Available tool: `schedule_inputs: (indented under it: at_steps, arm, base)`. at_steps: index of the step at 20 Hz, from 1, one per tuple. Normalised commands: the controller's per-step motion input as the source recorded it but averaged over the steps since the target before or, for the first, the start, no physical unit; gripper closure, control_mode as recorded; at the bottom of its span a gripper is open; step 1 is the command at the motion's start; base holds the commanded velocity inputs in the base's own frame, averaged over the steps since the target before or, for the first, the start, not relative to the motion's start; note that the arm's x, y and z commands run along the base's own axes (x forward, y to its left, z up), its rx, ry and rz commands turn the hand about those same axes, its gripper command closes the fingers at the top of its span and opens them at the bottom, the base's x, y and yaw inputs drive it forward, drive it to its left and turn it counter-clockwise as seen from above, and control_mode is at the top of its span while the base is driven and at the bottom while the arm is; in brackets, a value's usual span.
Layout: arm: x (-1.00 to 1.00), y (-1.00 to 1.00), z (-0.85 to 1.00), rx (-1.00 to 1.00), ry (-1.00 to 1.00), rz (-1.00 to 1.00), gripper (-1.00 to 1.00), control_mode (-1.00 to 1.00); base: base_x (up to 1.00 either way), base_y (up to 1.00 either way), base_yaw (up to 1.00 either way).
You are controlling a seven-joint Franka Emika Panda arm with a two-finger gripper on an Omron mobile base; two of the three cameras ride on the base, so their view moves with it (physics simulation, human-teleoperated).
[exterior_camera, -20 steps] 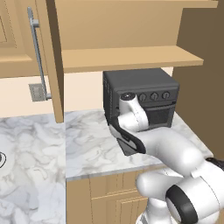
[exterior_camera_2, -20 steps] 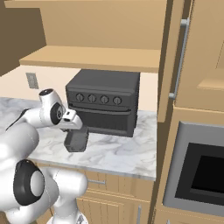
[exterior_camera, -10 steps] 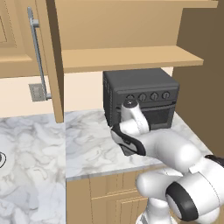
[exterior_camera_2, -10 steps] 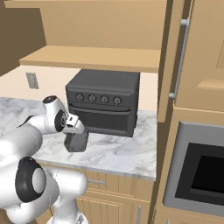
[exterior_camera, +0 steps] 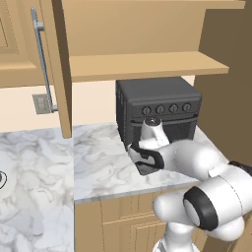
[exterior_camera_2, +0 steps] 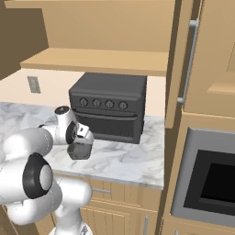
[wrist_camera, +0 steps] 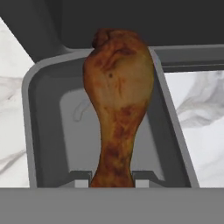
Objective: Retrieve the tupperware from the cabinet, then place the raw meat into the tupperware to avoid contamination.
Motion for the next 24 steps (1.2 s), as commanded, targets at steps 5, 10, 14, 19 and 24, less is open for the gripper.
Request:
schedule_inputs:
  at_steps: [5,10,14,19,24]
  arm:
    - [0.09,-0.02,-0.22,0.02,0.00,0.00,1.00,-1.00]
    - [0.03,0.00,-0.15,0.02,0.00,0.00,-1.00,-1.00]
    - [0.00,0.00,-0.02,0.01,0.00,0.00,-1.00,-1.00]
    - [0.00,0.00,0.00,0.00,0.00,0.00,-1.00,-1.00]
    - [0.00,0.00,0.11,-0.01,0.00,0.00,-1.00,-1.00]
  base:
    - [0.00,0.00,0.00]
    - [0.00,0.00,0.00]
    - [0.00,0.00,0.00]
    - [0.00,0.00,0.00]
    - [0.00,0.00,0.00]
